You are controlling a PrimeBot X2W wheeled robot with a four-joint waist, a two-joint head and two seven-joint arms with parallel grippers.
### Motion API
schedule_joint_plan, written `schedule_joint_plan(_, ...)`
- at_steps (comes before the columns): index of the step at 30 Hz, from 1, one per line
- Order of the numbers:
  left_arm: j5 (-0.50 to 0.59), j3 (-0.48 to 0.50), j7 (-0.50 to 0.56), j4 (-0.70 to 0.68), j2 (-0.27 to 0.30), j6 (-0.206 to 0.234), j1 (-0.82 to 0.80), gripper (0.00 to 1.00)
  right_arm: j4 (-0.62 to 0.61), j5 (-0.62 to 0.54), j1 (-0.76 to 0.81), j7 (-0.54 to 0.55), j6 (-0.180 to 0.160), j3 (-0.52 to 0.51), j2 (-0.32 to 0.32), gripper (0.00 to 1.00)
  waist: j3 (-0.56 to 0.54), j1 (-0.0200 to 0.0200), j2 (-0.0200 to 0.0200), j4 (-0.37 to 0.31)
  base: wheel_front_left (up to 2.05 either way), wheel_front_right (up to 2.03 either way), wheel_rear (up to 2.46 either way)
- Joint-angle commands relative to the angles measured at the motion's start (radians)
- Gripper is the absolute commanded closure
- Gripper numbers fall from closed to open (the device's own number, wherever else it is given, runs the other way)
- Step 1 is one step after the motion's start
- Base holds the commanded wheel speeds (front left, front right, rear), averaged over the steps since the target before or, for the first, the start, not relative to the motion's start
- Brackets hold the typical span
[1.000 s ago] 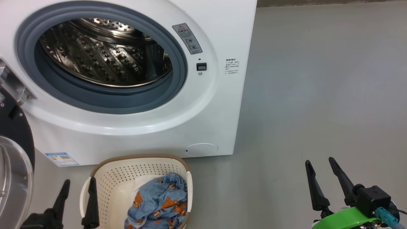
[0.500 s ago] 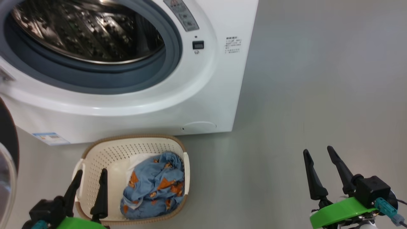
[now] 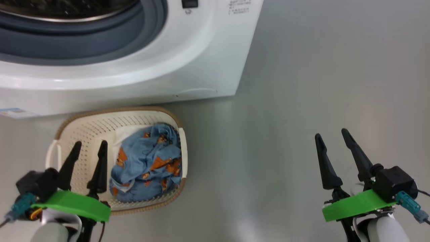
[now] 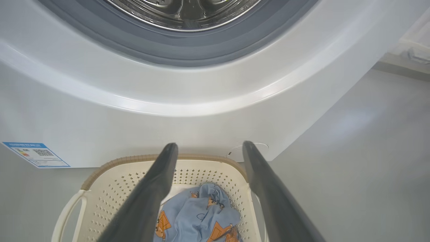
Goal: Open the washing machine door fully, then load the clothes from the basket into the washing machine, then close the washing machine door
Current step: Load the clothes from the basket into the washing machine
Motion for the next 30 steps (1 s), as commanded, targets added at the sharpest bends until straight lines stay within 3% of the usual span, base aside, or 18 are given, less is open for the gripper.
schedule_joint_plan(1, -0.025, 0.02, -0.006, 0.001, 0.045, 0.005, -0.044, 0.0, -0.035, -0.001, -0.021, -0.012, 0.003, 0.034, -0.003, 0.0, 0.114, 0.0, 0.0, -0.046, 0.0, 0.0, 0.0)
schedule_joint_plan(13, -0.161, -0.12, -0.006, 0.175, 0.166, 0.005, -0.198, 0.0, -0.075, 0.031, -0.078, -0.012, 0.003, 0.079, -0.003, 0.0, 0.297, 0.0, 0.0, -0.114, 0.0, 0.0, 0.0)
schedule_joint_plan(30, -0.275, -0.374, -0.006, 0.371, 0.331, 0.005, -0.36, 0.0, -0.11, 0.105, -0.106, -0.012, 0.003, 0.13, -0.003, 0.0, 0.448, 0.0, 0.0, -0.203, 0.0, 0.0, 0.0)
